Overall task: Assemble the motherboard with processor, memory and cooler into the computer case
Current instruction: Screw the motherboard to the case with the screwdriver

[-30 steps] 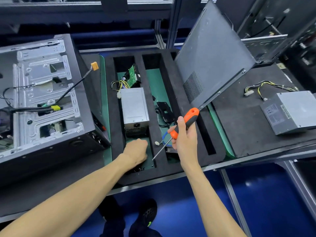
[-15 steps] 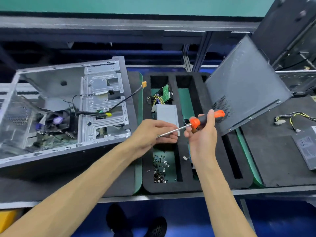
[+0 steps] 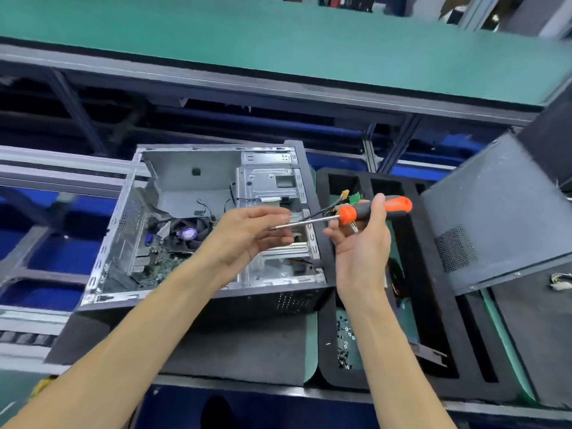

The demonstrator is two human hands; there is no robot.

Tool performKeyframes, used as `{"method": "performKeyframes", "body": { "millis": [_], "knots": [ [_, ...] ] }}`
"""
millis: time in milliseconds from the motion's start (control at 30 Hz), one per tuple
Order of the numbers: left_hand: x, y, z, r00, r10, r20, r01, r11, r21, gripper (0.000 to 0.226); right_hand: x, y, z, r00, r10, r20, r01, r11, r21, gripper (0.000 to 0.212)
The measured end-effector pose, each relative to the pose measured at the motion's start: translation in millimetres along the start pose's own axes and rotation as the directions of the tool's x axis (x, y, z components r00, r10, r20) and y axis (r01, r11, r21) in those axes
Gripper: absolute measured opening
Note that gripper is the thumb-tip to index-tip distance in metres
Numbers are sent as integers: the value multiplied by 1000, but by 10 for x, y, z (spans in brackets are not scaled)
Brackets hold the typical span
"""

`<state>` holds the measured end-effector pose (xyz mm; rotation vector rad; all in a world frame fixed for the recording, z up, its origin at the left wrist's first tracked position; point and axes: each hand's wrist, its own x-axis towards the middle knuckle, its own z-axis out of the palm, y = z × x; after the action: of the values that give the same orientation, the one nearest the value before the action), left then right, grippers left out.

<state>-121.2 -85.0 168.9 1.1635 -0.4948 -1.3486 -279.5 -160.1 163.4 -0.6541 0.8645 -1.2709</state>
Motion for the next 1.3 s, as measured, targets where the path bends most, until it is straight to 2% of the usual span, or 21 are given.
{"method": "performKeyframes", "body": {
  "millis": [200,467,567,667,833,900,967,1033,1167,1233,1300],
  "knots": [
    [-77,223,-706,993,37,-114,-44,997,-56,17,-110,330,559,1000,-19,-3,19,999,-45,31],
    [-151,326,-1217,994,65,-91,-71,995,-69,18,-173,632,894,999,-36,-31,33,995,-93,34],
    [-170,338,-1294,993,69,-90,-74,996,-49,24,-175,688,957,999,-38,-18,36,993,-109,36],
    [-176,346,-1352,991,103,-85,-103,995,13,22,-155,730,1000,999,-42,-6,41,992,-119,39],
    [-146,316,-1359,972,171,-162,-143,975,172,11,-107,760,998,999,-39,14,40,993,-114,46],
    [-128,334,-1329,971,168,-171,-143,978,149,17,-82,762,982,999,-32,10,33,994,-105,51],
    [-101,342,-1296,975,145,-167,-139,989,48,25,-42,754,958,999,-32,27,34,994,-100,47],
    [-73,333,-1254,978,124,-165,-131,991,-33,22,-7,729,935,999,-28,39,32,995,-98,42],
    [13,275,-1166,974,124,-192,-124,992,12,11,57,686,871,999,-23,32,25,997,-72,49],
    [53,253,-1136,972,123,-202,-115,992,53,11,78,680,848,1000,-9,25,10,998,-63,56],
    [86,245,-1114,971,128,-202,-114,990,80,12,103,676,826,1000,6,26,-4,999,-54,55]
  ]
}}
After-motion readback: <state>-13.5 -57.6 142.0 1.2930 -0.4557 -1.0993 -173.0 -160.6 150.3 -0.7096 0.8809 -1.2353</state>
